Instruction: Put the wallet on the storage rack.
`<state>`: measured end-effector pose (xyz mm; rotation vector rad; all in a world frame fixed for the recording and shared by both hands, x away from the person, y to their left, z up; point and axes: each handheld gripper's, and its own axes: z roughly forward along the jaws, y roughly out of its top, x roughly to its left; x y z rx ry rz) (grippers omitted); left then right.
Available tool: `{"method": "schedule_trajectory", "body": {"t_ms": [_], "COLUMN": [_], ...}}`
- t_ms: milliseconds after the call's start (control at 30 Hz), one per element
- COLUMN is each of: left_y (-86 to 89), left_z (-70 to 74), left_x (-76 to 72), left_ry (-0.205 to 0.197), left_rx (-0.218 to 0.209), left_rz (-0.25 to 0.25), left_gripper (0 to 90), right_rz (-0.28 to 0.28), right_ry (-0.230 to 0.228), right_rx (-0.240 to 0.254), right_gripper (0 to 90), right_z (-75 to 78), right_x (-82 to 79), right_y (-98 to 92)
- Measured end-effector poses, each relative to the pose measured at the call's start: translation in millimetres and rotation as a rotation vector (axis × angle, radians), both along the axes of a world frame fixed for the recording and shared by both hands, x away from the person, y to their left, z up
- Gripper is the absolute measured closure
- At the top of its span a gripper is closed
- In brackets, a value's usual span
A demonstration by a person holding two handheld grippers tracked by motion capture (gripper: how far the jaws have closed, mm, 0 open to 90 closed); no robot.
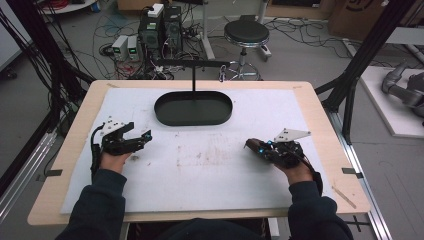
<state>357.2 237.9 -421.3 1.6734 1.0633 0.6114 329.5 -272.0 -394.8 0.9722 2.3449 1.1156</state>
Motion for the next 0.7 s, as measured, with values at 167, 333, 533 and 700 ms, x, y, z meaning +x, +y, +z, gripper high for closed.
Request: {"method": "schedule_trajectory", "body": {"t_ms": [167,333,533,700], "left_y": [-0.4,-0.2,-0.4,-0.3], "left_z": [0.2,0.0,0.0,-0.1], "left_x": [-0.3,-0.1,-0.1,0.0], "left_ry": [-0.001,-0.001,-0.001,0.0], "left_rx": [-0.001,-0.001,-0.001,-0.001], "left_rz": [-0.001,-0.002,-0.002,-0.002], "left_gripper": [21.4,21.4,21.4,21.4], "right_rz": [-0.012,-0.097,-0.183,-0.198], "right_ry": [0.052,0.048,0.004,-0.016], "right_rx": [0.158,0.237,0.223,0.217], "right_gripper": [78.5,76.6,75.8,74.9], "right_z": [-2.5,-3.6,-3.3,-3.3], "right_x": [5.8,9.0,8.3,8.0], "right_y": [-11.2,-28.7,-44.6,-49.9]}}
